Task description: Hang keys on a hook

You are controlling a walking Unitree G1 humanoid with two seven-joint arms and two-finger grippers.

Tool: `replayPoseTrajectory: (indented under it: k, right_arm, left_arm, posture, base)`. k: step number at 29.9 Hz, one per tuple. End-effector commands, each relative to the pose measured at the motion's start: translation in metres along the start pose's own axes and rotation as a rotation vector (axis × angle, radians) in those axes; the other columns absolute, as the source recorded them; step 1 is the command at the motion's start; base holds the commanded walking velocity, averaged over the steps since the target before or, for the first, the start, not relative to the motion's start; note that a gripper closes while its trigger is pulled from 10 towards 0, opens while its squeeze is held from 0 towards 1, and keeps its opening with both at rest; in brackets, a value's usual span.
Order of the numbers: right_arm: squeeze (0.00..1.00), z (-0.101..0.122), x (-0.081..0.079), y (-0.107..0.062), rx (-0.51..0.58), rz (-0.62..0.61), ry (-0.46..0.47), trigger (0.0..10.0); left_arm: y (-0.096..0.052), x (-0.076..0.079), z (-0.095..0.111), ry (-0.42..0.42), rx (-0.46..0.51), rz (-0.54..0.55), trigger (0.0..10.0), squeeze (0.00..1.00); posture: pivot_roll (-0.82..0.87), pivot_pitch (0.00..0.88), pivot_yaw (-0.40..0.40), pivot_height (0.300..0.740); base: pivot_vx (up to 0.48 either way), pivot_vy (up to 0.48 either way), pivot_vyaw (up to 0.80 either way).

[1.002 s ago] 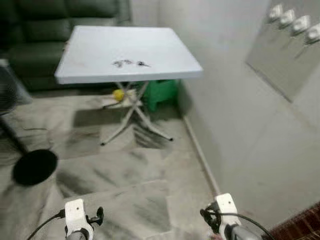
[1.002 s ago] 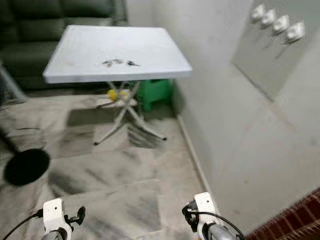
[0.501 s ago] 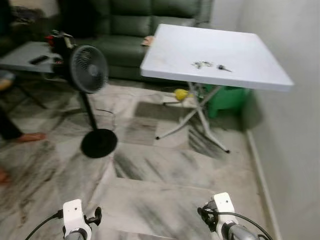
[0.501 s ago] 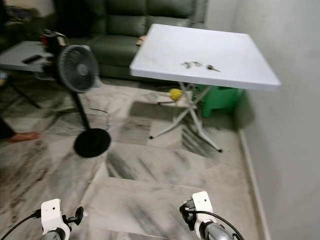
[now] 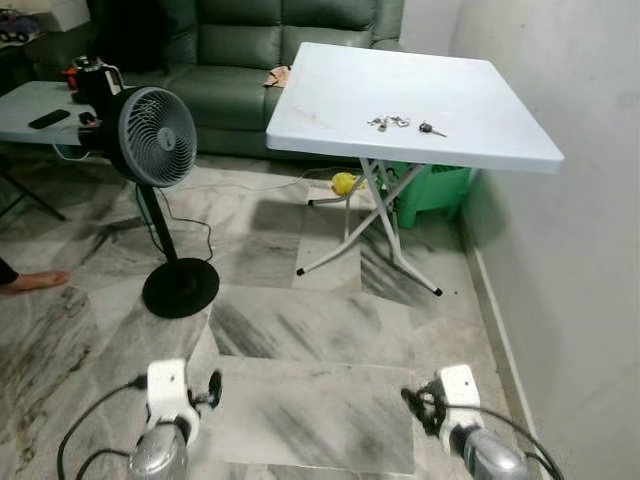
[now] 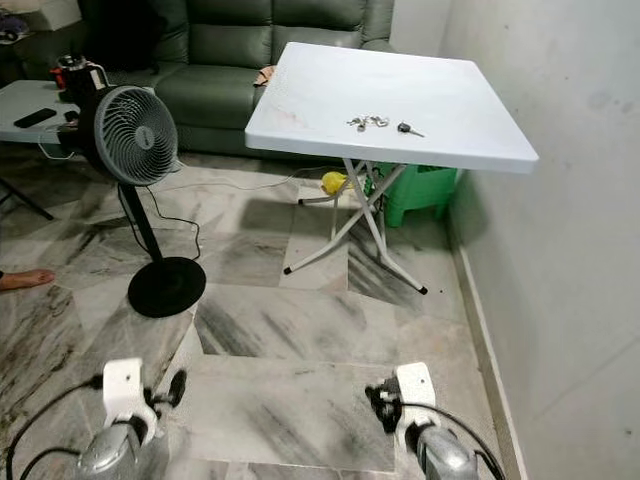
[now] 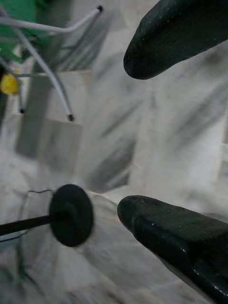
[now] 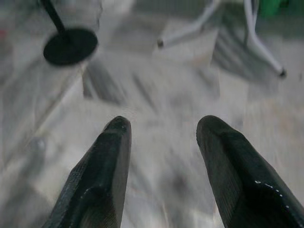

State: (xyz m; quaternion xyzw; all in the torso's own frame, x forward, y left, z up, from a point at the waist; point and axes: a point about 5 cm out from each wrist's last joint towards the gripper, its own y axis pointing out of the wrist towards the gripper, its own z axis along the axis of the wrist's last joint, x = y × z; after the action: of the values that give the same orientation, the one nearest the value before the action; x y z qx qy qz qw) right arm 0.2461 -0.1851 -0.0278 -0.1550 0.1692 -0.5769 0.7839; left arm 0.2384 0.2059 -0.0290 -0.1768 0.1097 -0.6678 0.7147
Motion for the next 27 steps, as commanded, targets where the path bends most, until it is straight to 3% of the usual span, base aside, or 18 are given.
replayPoseTrajectory:
  k: [1,5,13,14,17,19,22,27]
  right_arm:
    - [0.0,0.024,0.0,0.008,0.111,0.001,-0.005,10.0]
    - [0.0,0.051,-0.001,0.015,0.228,-0.015,-0.018,10.0]
    - [0.0,0.051,-0.001,0.015,0.234,-0.013,-0.015,10.0]
    - [0.0,0.056,-0.001,0.015,0.265,-0.014,-0.03,10.0]
    - [0.0,0.1,-0.01,0.012,0.483,0.005,-0.064,10.0]
    - [0.0,0.121,-0.019,0.009,0.58,0.033,-0.063,10.0]
    - [0.0,0.135,-0.025,0.008,0.634,0.053,-0.056,10.0]
    - [0.0,0.145,-0.029,0.008,0.657,0.072,-0.057,10.0]
  left_arm:
    - [0.005,-0.001,0.016,-0.01,0.073,-0.011,10.0,0.0]
    - [0.006,0.002,0.047,0.048,0.26,-0.021,10.0,0.0]
    - [0.005,0.002,0.048,0.047,0.262,-0.026,10.0,0.0]
    - [0.003,0.002,0.052,0.029,0.297,-0.024,10.0,0.0]
    - [-0.015,0.014,0.09,0.008,0.467,-0.073,10.0,0.0]
    - [-0.02,0.023,0.108,0.031,0.531,-0.103,10.0,0.0]
    - [-0.023,0.029,0.122,0.017,0.584,-0.135,10.0,0.0]
    - [-0.025,0.029,0.129,-0.012,0.602,-0.154,10.0,0.0]
  posture:
    - [-0.09,0.0,-0.032,0.74]
    - [-0.09,0.0,-0.026,0.74]
    - [-0.09,0.0,-0.026,0.74]
    - [-0.09,0.0,-0.02,0.74]
    - [-0.08,0.0,-0.007,0.74]
    - [-0.07,0.0,-0.006,0.74]
    - [-0.07,0.0,-0.006,0.74]
    - [-0.07,0.0,-0.004,0.74]
  base:
    - [0.0,0.0,0.0]
    - [0.0,0.0,0.0]
    - [0.0,0.0,0.0]
    - [0.0,0.0,0.0]
    - [0.0,0.0,0.0]
    - [0.0,0.0,0.0]
    - [0.0,0.0,0.0]
    - [0.0,0.0,0.0]
